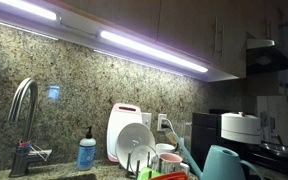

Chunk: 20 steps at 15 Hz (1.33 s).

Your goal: Place the orange lid upright on the rack

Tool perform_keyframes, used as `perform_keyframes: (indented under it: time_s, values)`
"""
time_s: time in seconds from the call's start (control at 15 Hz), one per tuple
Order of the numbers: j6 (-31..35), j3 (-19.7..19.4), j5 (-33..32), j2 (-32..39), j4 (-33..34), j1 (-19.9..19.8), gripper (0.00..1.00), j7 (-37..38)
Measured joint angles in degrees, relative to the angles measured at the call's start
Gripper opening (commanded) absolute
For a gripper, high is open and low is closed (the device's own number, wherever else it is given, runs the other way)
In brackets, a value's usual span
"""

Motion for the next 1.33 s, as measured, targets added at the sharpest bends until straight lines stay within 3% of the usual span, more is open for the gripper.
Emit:
perform_keyframes:
  time_s: [1.0,1.33]
  values:
    - [-0.26,0.49,-1.35,0.66,0.3,-0.05,1.0,0.86]
    - [-0.34,4.89,-3.91,4.41,4.31,1.67,1.0,1.0]
